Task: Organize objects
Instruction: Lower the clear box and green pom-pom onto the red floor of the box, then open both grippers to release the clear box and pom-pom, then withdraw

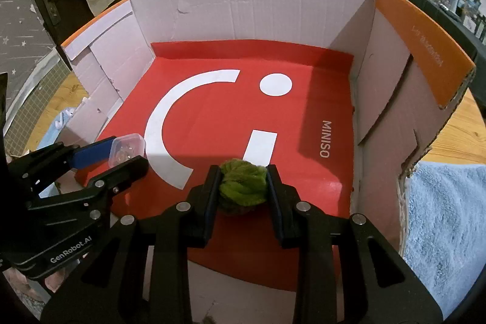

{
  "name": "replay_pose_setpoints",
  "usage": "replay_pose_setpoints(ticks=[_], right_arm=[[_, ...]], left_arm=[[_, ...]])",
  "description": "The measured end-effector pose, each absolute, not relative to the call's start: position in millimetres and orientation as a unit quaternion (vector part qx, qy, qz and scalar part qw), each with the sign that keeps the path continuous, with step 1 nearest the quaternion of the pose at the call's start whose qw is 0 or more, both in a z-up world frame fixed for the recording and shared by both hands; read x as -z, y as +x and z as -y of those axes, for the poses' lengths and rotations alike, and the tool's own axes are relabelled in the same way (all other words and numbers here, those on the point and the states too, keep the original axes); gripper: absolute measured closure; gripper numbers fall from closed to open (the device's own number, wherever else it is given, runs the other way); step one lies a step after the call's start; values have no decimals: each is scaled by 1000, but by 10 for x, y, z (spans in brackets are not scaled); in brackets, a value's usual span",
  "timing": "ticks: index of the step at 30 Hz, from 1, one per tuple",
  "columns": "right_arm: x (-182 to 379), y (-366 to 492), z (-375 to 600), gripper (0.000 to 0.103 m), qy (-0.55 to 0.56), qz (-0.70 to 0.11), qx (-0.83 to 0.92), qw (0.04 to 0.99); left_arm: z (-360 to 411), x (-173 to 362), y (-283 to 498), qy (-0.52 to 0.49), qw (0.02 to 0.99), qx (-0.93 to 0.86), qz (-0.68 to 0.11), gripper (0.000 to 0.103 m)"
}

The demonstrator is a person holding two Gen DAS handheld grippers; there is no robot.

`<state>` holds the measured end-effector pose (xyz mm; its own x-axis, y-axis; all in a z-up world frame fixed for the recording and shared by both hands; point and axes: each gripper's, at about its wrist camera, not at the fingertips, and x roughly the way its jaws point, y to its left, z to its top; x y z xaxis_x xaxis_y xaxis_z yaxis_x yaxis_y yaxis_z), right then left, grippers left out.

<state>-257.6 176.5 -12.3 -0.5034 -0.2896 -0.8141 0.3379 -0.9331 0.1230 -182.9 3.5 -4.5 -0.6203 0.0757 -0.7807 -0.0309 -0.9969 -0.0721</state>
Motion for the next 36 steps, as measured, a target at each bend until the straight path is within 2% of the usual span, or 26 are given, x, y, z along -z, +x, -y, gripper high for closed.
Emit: replay_pose_setpoints(ticks=[24, 26, 28, 30, 36], right_arm=[[110, -2566, -1809, 73, 461, -13, 866, 192], [104, -2562, -1811, 68, 461, -11, 866, 195], [92, -2551, -1795, 51, 459, -10, 865, 201], [78, -2532, -1762, 48, 456, -14, 866, 203], [62, -2514, -1768, 48, 451, -10, 869, 206]], left_arm=[[-26, 54, -1836, -429, 30, -903, 29, 59], [-11, 42, -1835, -426, 30, -904, 32, 58], [6, 30, -1835, -423, 29, -905, 34, 58], [20, 22, -1836, -422, 27, -906, 36, 58], [25, -6, -1816, -416, 25, -908, 33, 57]])
